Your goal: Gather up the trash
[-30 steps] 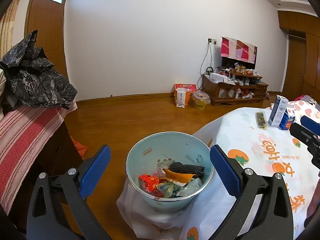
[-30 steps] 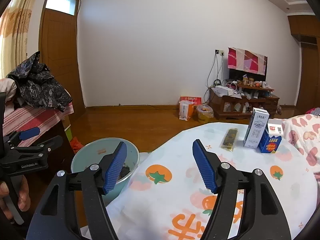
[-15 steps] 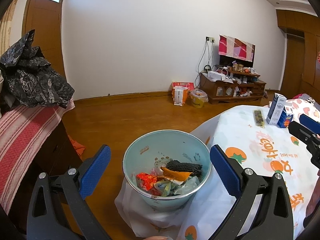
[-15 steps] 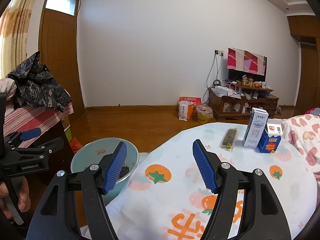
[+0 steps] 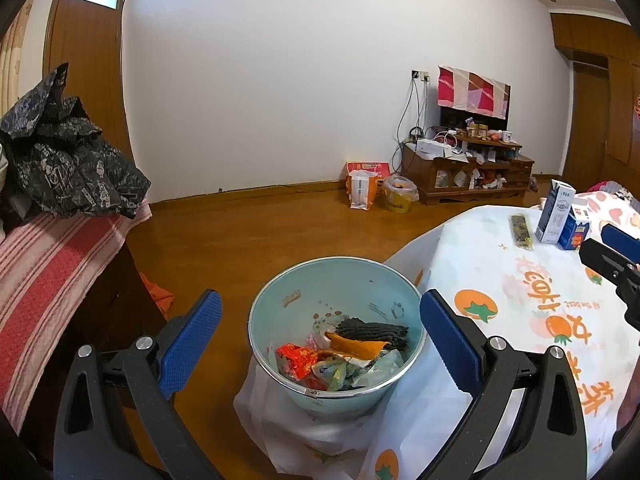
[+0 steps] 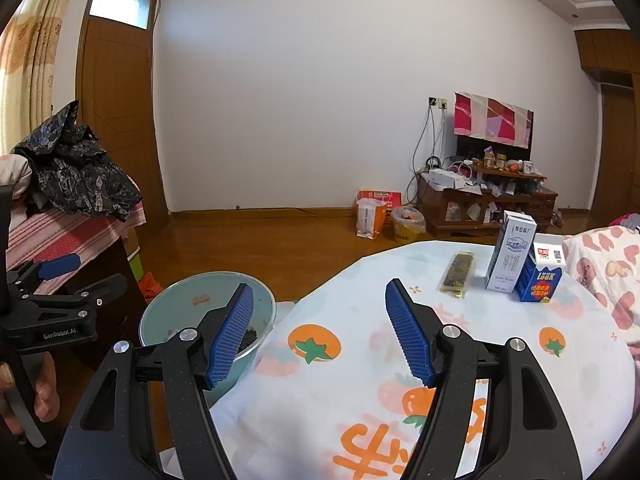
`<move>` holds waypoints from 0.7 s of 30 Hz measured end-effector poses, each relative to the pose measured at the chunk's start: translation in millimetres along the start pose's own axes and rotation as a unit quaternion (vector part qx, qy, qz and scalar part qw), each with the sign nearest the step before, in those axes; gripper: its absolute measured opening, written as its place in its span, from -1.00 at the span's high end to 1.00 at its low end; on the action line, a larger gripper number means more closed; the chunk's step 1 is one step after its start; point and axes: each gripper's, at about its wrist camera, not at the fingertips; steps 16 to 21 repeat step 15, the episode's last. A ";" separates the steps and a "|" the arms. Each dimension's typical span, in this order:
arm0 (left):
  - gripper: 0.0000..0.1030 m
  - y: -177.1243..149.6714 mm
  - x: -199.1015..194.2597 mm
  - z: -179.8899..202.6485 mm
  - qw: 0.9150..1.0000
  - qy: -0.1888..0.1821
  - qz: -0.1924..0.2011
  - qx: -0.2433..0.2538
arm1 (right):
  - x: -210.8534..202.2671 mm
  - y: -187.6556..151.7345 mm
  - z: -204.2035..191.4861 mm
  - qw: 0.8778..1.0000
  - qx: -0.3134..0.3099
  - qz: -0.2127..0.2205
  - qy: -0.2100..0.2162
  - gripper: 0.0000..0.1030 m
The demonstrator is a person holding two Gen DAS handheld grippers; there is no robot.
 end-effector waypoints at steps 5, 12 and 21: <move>-0.89 0.6 -0.5 0.5 1.000 -0.001 -0.001 0.000 | -0.2 -0.6 3.6 1.000 -0.001 -0.001 -0.005 -0.41; -0.89 1.4 3.6 -6.3 1.000 -0.010 -0.011 -0.012 | 8.5 -13.4 75.4 0.996 0.045 -0.049 -0.062 -0.64; -0.89 -0.9 5.7 -6.0 1.000 -0.015 -0.015 -0.015 | 22.0 -34.9 144.7 0.983 0.088 -0.109 -0.119 -0.67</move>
Point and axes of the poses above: each gripper's, at about its wrist camera, not at the fingertips, and x roughly the way its jaws point, z to its right, y to its top, and after that the axes turned 1 degree about -y, right-handed
